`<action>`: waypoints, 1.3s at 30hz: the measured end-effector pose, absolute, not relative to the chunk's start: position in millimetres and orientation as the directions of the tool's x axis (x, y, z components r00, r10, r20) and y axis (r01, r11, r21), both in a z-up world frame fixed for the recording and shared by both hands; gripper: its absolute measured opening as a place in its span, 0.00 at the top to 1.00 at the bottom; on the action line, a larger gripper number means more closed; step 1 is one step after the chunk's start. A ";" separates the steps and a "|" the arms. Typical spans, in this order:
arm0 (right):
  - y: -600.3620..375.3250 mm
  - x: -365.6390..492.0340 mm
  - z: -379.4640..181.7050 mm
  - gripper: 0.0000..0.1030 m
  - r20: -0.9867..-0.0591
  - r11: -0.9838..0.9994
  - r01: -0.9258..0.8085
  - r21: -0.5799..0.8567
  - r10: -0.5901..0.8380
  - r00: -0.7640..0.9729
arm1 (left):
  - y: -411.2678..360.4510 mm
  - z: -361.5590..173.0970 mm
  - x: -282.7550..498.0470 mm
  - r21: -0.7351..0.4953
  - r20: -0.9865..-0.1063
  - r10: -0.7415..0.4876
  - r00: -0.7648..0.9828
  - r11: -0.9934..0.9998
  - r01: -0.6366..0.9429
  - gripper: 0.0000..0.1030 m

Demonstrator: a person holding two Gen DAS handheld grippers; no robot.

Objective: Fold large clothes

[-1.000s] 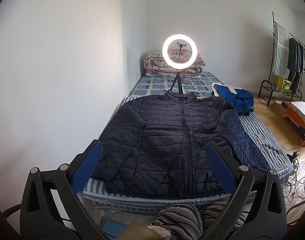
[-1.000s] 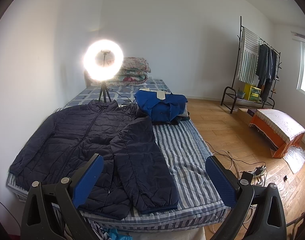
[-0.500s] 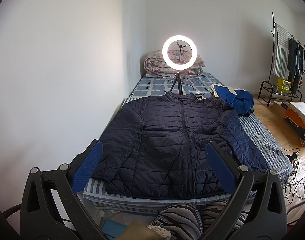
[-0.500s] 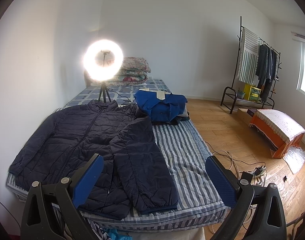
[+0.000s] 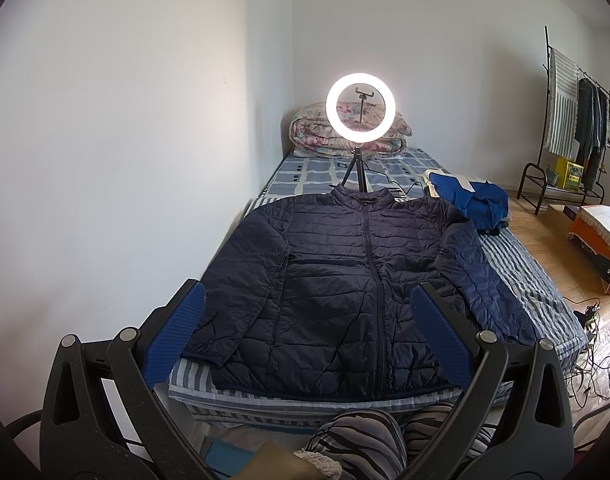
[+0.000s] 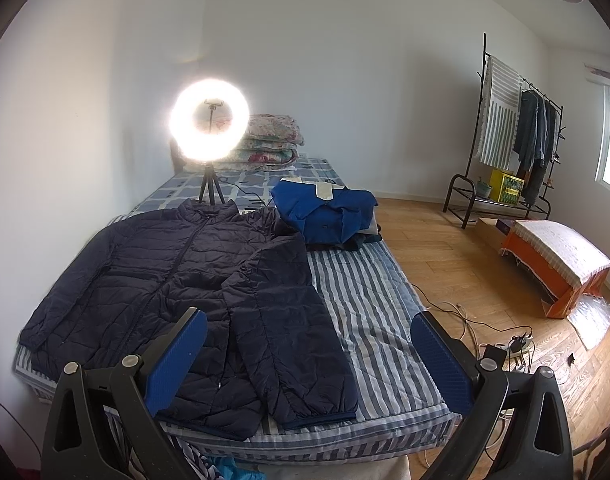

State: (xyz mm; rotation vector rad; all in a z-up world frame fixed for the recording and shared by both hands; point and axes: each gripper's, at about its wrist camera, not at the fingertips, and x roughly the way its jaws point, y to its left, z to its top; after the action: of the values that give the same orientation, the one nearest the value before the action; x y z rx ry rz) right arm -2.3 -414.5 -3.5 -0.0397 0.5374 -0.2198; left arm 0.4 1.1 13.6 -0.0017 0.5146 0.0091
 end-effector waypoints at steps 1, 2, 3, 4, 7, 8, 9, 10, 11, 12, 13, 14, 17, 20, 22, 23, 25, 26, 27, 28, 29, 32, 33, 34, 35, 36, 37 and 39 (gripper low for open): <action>-414.4 -2.5 -3.6 0.00 -0.503 0.976 0.197 -0.095 -0.218 0.836 | 1.4 14.2 0.9 0.000 -0.493 0.007 0.870 1.000 -0.008 0.00; -414.2 -2.8 -3.8 0.00 -0.502 0.976 0.197 -0.096 -0.219 0.837 | 0.8 13.0 -0.3 -0.001 -0.492 0.008 0.870 1.000 -0.009 0.00; -414.3 -2.2 -3.4 0.00 -0.503 0.976 0.197 -0.096 -0.218 0.836 | 0.6 13.0 -0.7 -0.001 -0.492 0.009 0.871 1.000 -0.010 0.00; -414.2 -2.4 -3.6 0.00 -0.504 0.976 0.197 -0.096 -0.218 0.836 | 1.1 14.5 -0.1 -0.002 -0.492 0.008 0.870 1.000 -0.010 0.00; -413.6 -2.4 -3.4 0.00 -0.504 0.976 0.194 -0.097 -0.216 0.836 | 0.4 13.9 -0.7 0.000 -0.490 0.010 0.872 1.000 -0.011 0.00; -413.1 -2.5 -3.2 0.00 -0.504 0.976 0.193 -0.098 -0.216 0.836 | 0.3 13.1 -1.1 0.000 -0.490 0.009 0.872 1.000 -0.011 0.00; -413.2 -1.7 -2.7 0.00 -0.505 0.976 0.193 -0.097 -0.215 0.836 | 0.6 13.8 -0.8 -0.001 -0.490 0.009 0.872 1.000 -0.011 0.00; -412.9 -2.0 -2.8 0.00 -0.504 0.976 0.192 -0.098 -0.215 0.836 | 0.5 14.4 -0.5 0.000 -0.490 0.010 0.872 1.000 -0.011 0.00; -412.7 -2.1 -3.0 0.00 -0.504 0.976 0.192 -0.099 -0.216 0.836 | 0.3 13.3 -1.2 0.001 -0.489 0.010 0.872 1.000 -0.011 0.00; -412.4 -0.3 -2.2 0.00 -0.505 0.977 0.191 -0.099 -0.215 0.836 | 0.3 13.0 -1.3 0.000 -0.489 0.010 0.872 1.000 -0.011 0.00; -411.8 -0.4 -1.9 0.00 -0.505 0.977 0.190 -0.099 -0.214 0.836 | 0.8 14.5 -0.7 -0.001 -0.489 0.010 0.872 1.000 -0.012 0.00; -411.0 -0.3 -0.8 0.00 -0.505 0.977 0.189 -0.100 -0.213 0.837 | 0.3 13.3 -1.2 0.000 -0.489 0.010 0.872 1.000 -0.011 0.00; -410.0 0.3 -0.5 0.00 -0.505 0.977 0.186 -0.106 -0.214 0.836 | 5.8 28.6 -0.5 -0.002 -0.490 0.011 0.872 1.000 -0.014 0.00; -409.6 0.3 0.5 0.00 -0.506 0.977 0.185 -0.108 -0.214 0.836 | 6.9 31.9 1.3 0.000 -0.491 0.015 0.871 1.000 -0.018 0.00; -409.0 0.5 0.1 0.00 -0.506 0.977 0.184 -0.108 -0.214 0.835 | 8.5 34.3 4.0 0.002 -0.493 0.021 0.870 1.000 -0.023 0.00; -408.2 1.0 -0.1 0.00 -0.507 0.977 0.183 -0.110 -0.213 0.835 | 9.6 31.8 2.8 0.003 -0.493 0.024 0.870 1.000 -0.026 0.00; -406.7 1.2 -0.2 0.00 -0.507 0.978 0.178 -0.112 -0.210 0.836 | 12.5 32.3 1.4 0.007 -0.485 0.036 0.874 0.999 -0.038 0.00; -406.0 2.0 -0.5 0.00 -0.508 0.978 0.176 -0.113 -0.209 0.836 | 14.6 27.6 -0.8 0.009 -0.479 0.044 0.877 0.999 -0.045 0.00; -404.7 3.1 -0.5 0.00 -0.509 0.979 0.171 -0.115 -0.206 0.836 | 16.7 25.5 -2.8 0.013 -0.475 0.052 0.879 0.999 -0.052 0.00; -403.2 4.3 -0.3 0.00 -0.508 0.979 0.164 -0.117 -0.201 0.837 | 18.5 26.0 -2.9 0.022 -0.469 0.067 0.881 0.998 -0.064 0.00; -401.6 6.1 -0.7 0.00 -0.507 0.980 0.159 -0.121 -0.199 0.839 | 19.5 22.0 -5.2 0.029 -0.464 0.077 0.883 0.997 -0.072 0.00; -395.5 13.5 1.6 0.00 -0.500 0.982 0.134 -0.133 -0.183 0.846 | 25.1 17.6 -7.9 0.051 -0.458 0.110 0.882 0.994 -0.097 0.00; -393.4 15.2 2.5 0.00 -0.498 0.983 0.128 -0.135 -0.179 0.849 | 27.2 15.8 -8.2 0.058 -0.460 0.121 0.880 0.993 -0.106 0.00; -390.7 17.1 3.7 0.00 -0.493 0.984 0.118 -0.137 -0.171 0.853 | 29.5 13.6 -8.7 0.065 -0.464 0.131 0.876 0.991 -0.114 0.00; -387.9 18.1 4.0 0.00 -0.488 0.984 0.108 -0.138 -0.163 0.858 | 32.4 11.3 -9.0 0.068 -0.469 0.139 0.872 0.990 -0.122 0.00; -383.5 20.5 4.5 0.00 -0.482 0.986 0.093 -0.140 -0.150 0.863 | 36.3 8.7 -10.1 0.068 -0.475 0.145 0.868 0.989 -0.128 0.00; -379.2 23.4 5.3 0.00 -0.478 0.987 0.077 -0.144 -0.137 0.867 | 39.9 6.0 -10.6 0.066 -0.483 0.148 0.863 0.989 -0.133 0.00; -368.7 29.8 6.7 0.00 -0.470 0.987 0.039 -0.153 -0.107 0.876 | 48.5 -0.3 -14.2 0.062 -0.496 0.153 0.855 0.988 -0.141 0.00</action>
State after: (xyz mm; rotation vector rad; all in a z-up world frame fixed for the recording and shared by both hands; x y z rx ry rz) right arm 29.8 -368.7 6.7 -0.1408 0.4971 -0.0764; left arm -14.2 48.5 -0.3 0.0242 0.5238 0.1546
